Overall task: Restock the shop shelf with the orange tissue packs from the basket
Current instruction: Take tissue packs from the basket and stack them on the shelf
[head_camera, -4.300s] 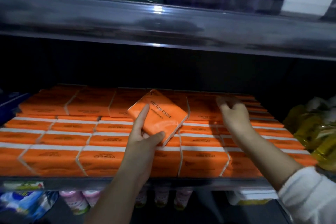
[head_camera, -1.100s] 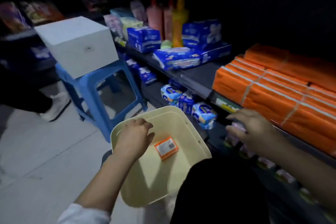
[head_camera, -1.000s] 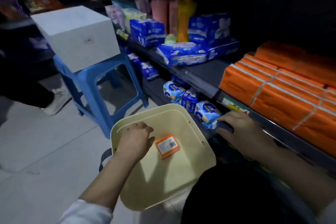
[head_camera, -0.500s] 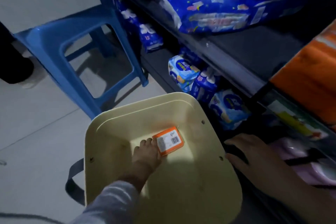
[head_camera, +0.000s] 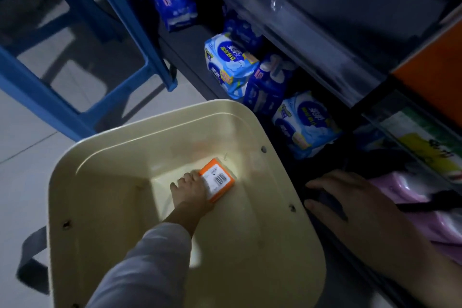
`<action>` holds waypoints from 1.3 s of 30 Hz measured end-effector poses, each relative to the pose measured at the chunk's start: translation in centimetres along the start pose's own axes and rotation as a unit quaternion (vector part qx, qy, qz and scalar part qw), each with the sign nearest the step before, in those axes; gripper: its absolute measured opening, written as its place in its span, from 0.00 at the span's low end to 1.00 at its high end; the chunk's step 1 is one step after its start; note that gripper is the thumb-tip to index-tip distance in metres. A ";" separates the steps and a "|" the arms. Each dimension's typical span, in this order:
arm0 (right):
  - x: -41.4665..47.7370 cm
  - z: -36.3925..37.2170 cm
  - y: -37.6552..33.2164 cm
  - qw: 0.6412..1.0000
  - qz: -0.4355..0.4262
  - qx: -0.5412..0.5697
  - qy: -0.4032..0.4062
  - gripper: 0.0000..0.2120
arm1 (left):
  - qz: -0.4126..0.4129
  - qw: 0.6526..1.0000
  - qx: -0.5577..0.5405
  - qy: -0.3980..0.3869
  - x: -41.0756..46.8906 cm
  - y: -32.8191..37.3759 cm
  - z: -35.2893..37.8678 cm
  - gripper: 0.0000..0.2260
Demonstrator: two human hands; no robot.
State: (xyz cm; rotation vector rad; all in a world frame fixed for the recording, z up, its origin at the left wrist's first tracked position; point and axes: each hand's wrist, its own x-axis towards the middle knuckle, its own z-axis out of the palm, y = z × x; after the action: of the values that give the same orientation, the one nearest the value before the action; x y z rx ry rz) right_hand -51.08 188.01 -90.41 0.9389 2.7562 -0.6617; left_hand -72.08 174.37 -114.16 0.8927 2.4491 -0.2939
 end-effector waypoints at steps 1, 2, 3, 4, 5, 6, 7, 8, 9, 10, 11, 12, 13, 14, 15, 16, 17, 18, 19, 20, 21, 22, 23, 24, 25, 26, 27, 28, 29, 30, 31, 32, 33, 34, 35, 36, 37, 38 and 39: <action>0.0 -0.1 -0.2 1.000 0.003 -0.002 0.001 0.15 | -0.001 1.000 -0.021 -0.008 -0.5 0.0 -0.1 0.44; -0.1 -0.3 -0.4 1.000 0.008 -0.003 0.004 0.15 | 0.007 0.999 -0.037 -0.011 -1.0 -0.1 -0.3 0.44; -0.2 -0.4 -0.6 1.000 0.011 -0.004 0.008 0.15 | 0.024 0.999 -0.044 -0.007 -1.5 -0.3 -0.8 0.44; -0.3 -0.6 -0.8 1.000 0.013 -0.005 0.014 0.15 | 0.047 0.998 -0.044 -0.001 -2.0 -0.5 -1.5 0.43; -0.5 -0.9 -1.1 1.000 0.014 -0.004 0.018 0.15 | 0.075 0.996 -0.047 0.009 -2.6 -0.8 -2.5 0.41; -0.8 -1.3 -1.4 1.000 0.015 0.001 0.023 0.16 | 0.111 0.992 -0.058 0.026 -3.3 -1.2 -3.6 0.38; -1.1 -1.7 -1.7 1.000 0.015 0.006 0.026 0.16 | 0.149 0.985 -0.081 0.043 -4.0 -1.5 -4.7 0.36; -1.4 -2.1 -2.0 0.999 0.016 0.008 0.030 0.17 | 0.188 0.974 -0.112 0.059 -4.9 -1.9 -5.9 0.36; -1.8 -2.6 -2.3 0.999 0.018 0.007 0.034 0.17 | 0.224 0.961 -0.147 0.073 -6.0 -2.2 -7.1 0.36; -2.1 -3.1 -2.6 0.999 0.019 0.005 0.043 0.18 | 0.256 0.944 -0.190 0.083 -7.3 -2.2 -8.5 0.36; -2.6 -3.6 -2.8 0.998 0.019 0.001 0.054 0.18 | 0.283 0.921 -0.253 0.089 -8.9 -2.1 -10.0 0.33; -3.0 -4.1 -3.2 0.997 0.015 -0.004 0.070 0.18 | 0.303 0.891 -0.326 0.087 -10.8 -1.8 -11.5 0.28; -3.5 -4.6 -3.6 0.997 0.014 -0.007 0.081 0.18 | 0.312 0.857 -0.402 0.083 -12.8 -1.5 -12.9 0.24; -4.0 -5.1 -4.1 0.996 0.011 -0.001 0.091 0.18 | 0.304 0.823 -0.476 0.064 -14.8 -1.2 -14.2 0.23; -4.6 -5.7 -4.6 0.995 0.008 0.014 0.104 0.17 | 0.286 0.785 -0.548 0.031 -16.5 -0.9 -15.1 0.26; -5.1 -6.2 -5.2 0.992 0.002 0.036 0.122 0.16 | 0.273 0.747 -0.607 -0.004 -18.0 -0.6 -15.8 0.30; -5.7 -6.7 -5.7 0.988 0.003 0.063 0.140 0.15 | 0.273 0.709 -0.649 -0.030 -19.3 -0.2 -16.4 0.32; -6.3 -7.3 -6.5 0.983 0.008 0.094 0.157 0.15 | 0.288 0.684 -0.669 -0.042 -20.6 0.2 -17.1 0.34; -6.8 -7.7 -7.1 0.976 0.022 0.133 0.169 0.16 | 0.308 0.673 -0.671 -0.045 -21.7 0.6 -18.0 0.34; -7.5 -8.1 -7.8 0.967 0.039 0.182 0.172 0.18 | 0.327 0.673 -0.662 -0.045 -22.8 1.0 -18.9 0.35; -8.2 -8.4 -8.5 0.953 0.063 0.250 0.161 0.20 | 0.339 0.676 -0.653 -0.041 -23.9 1.5 -19.9 0.36; -8.8 -8.7 -9.2 0.926 0.084 0.343 0.136 0.22 | 0.348 0.682 -0.643 -0.032 -24.8 1.9 -20.8 0.37; -9.5 -9.0 -9.8 0.881 0.100 0.451 0.103 0.22 | 0.362 0.683 -0.634 -0.021 -25.6 2.3 -21.5 0.38; -10.2 -9.3 -10.2 0.827 0.109 0.547 0.067 0.20 | 0.375 0.685 -0.624 -0.012 -26.4 2.7 -22.3 0.37; -10.8 -9.6 -10.4 0.773 0.113 0.623 0.037 0.18 | 0.387 0.687 -0.615 -0.009 -27.1 3.1 -23.0 0.33; -11.5 -9.9 -10.5 0.725 0.111 0.679 0.018 0.17 | 0.394 0.692 -0.605 -0.010 -27.8 3.6 -23.8 0.28; -12.2 -10.4 -10.4 0.681 0.103 0.724 0.009 0.16 | 0.400 0.692 -0.600 -0.011 -28.6 4.1 -24.5 0.21; -12.8 -11.0 -10.3 0.645 0.089 0.759 0.013 0.15 | 0.411 0.693 -0.592 -0.011 -29.3 4.7 -25.1 0.16; -13.3 -11.6 -10.0 0.619 0.074 0.781 0.028 0.14 | 0.423 0.694 -0.582 -0.007 -29.9 5.2 -25.7 0.13; -14.0 -12.3 -9.7 0.607 0.063 0.790 0.055 0.12 | 0.432 0.696 -0.574 0.002 -30.5 5.8 -26.3 0.12; -14.6 -13.0 -9.3 0.604 0.065 0.789 0.093 0.11 | 0.435 0.696 -0.571 0.011 -30.8 6.4 -26.8 0.13; -15.2 -13.6 -8.8 0.604 0.074 0.782 0.135 0.10 | 0.438 0.690 -0.576 0.019 -31.4 7.1 -27.4 0.16; -15.8 -14.2 -8.1 0.610 0.081 0.769 0.175 0.09 | 0.439 0.675 -0.592 0.023 -31.8 8.0 -27.9 0.23; -16.5 -14.8 -7.4 0.618 0.084 0.753 0.211 0.07 | 0.425 0.660 -0.618 0.020 -32.4 8.9 -28.4 0.29; -17.1 -15.3 -6.7 0.625 0.087 0.736 0.246 0.05 | 0.400 0.641 -0.654 0.009 -33.0 9.9 -28.8 0.32; -17.8 -15.8 -5.9 0.629 0.088 0.721 0.277 0.04 | 0.369 0.616 -0.696 -0.009 -33.7 11.0 -29.2 0.29; -18.4 -16.1 -5.0 0.632 0.087 0.709 0.301 0.03 | 0.342 0.596 -0.726 -0.025 -34.2 12.1 -29.6 0.24; -19.0 -16.4 -4.1 0.635 0.087 0.699 0.317 0.03 | 0.322 0.584 -0.744 -0.035 -34.9 13.1 -30.1 0.20; -19.7 -16.7 -3.4 0.638 0.084 0.692 0.327 0.04 | 0.314 0.584 -0.748 -0.040 -35.2 14.1 -30.4 0.18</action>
State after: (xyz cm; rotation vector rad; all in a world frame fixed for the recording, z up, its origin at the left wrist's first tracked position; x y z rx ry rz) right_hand -37.69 182.53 -68.77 1.8388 1.9760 -3.0509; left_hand -51.84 177.22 -70.06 0.6857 1.2134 1.6659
